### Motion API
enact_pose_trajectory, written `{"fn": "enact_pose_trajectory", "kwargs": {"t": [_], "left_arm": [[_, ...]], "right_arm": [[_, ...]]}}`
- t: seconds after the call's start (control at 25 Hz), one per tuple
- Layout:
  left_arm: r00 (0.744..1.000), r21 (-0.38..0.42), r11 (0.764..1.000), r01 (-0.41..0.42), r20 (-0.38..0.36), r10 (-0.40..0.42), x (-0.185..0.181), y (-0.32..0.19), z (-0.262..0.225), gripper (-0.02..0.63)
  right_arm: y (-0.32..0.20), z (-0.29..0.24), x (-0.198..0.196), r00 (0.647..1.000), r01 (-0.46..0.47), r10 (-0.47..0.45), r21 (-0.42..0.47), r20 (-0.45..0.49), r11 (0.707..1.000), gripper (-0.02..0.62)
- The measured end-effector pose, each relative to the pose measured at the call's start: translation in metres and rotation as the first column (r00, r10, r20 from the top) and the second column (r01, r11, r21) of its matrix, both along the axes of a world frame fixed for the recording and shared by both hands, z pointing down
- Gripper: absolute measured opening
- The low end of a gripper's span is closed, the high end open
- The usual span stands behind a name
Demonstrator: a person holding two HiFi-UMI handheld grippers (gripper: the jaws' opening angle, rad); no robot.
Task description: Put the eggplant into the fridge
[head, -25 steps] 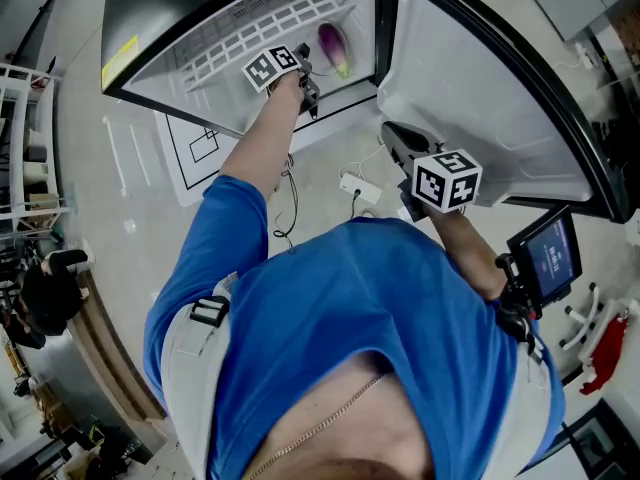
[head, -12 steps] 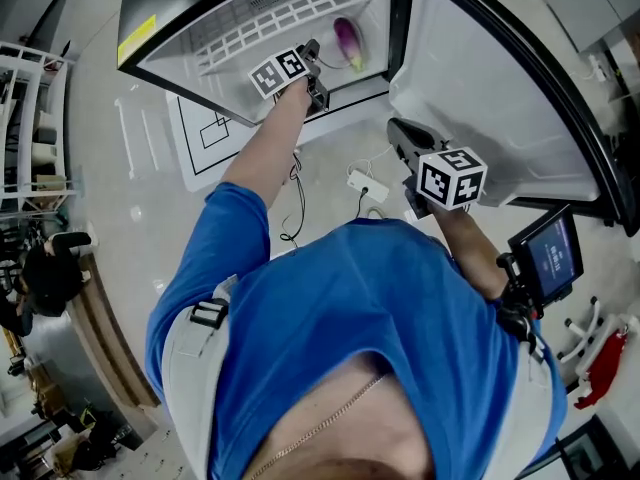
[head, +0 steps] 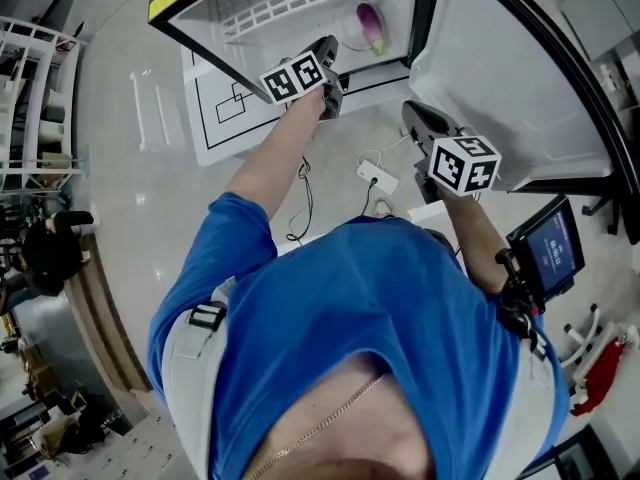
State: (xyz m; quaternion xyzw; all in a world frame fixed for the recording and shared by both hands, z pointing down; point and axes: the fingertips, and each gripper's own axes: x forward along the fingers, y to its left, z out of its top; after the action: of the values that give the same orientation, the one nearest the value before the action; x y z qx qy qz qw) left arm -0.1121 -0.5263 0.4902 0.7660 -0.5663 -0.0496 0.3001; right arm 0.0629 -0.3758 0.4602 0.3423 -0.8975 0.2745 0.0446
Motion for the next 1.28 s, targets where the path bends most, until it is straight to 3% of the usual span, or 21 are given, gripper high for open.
{"fn": "enact_pose_trajectory", "kwargs": {"t": [0.12, 0.44, 0.64, 0.8, 1.12, 1.28], "left_arm": [[1.0, 0.04, 0.999, -0.028, -0.013, 0.029, 0.005, 0.03, -0.016, 0.008], [0.996, 0.146, 0.985, -0.089, -0.006, 0.091, 0.011, 0.113, -0.051, 0.008], [0.995, 0.174, 0.98, -0.102, 0.008, 0.102, 0.015, 0.146, -0.059, 0.008], [0.995, 0.19, 0.977, -0.101, 0.012, 0.101, 0.003, 0.205, -0.069, 0.008], [0.992, 0.196, 0.974, -0.115, 0.065, 0.104, 0.007, 0.247, -0.051, 0.008], [0.991, 0.21, 0.97, -0.123, 0.084, 0.107, 0.007, 0.302, -0.058, 0.008]], "right_arm": [[0.012, -0.006, -0.003, 1.0, -0.017, 0.017, 0.015, 0.009, 1.0, 0.0], [0.05, -0.018, -0.018, 1.0, -0.019, 0.019, 0.04, 0.018, 0.999, 0.0], [0.06, -0.021, -0.019, 1.0, -0.022, 0.021, 0.048, 0.023, 0.999, 0.0], [0.105, -0.034, -0.031, 1.0, -0.019, 0.018, 0.06, 0.019, 0.998, 0.0], [0.12, -0.022, -0.028, 1.0, -0.015, 0.015, 0.062, 0.006, 0.998, 0.0], [0.16, -0.03, -0.025, 1.0, -0.022, 0.023, 0.079, 0.0, 0.997, 0.0]]}}
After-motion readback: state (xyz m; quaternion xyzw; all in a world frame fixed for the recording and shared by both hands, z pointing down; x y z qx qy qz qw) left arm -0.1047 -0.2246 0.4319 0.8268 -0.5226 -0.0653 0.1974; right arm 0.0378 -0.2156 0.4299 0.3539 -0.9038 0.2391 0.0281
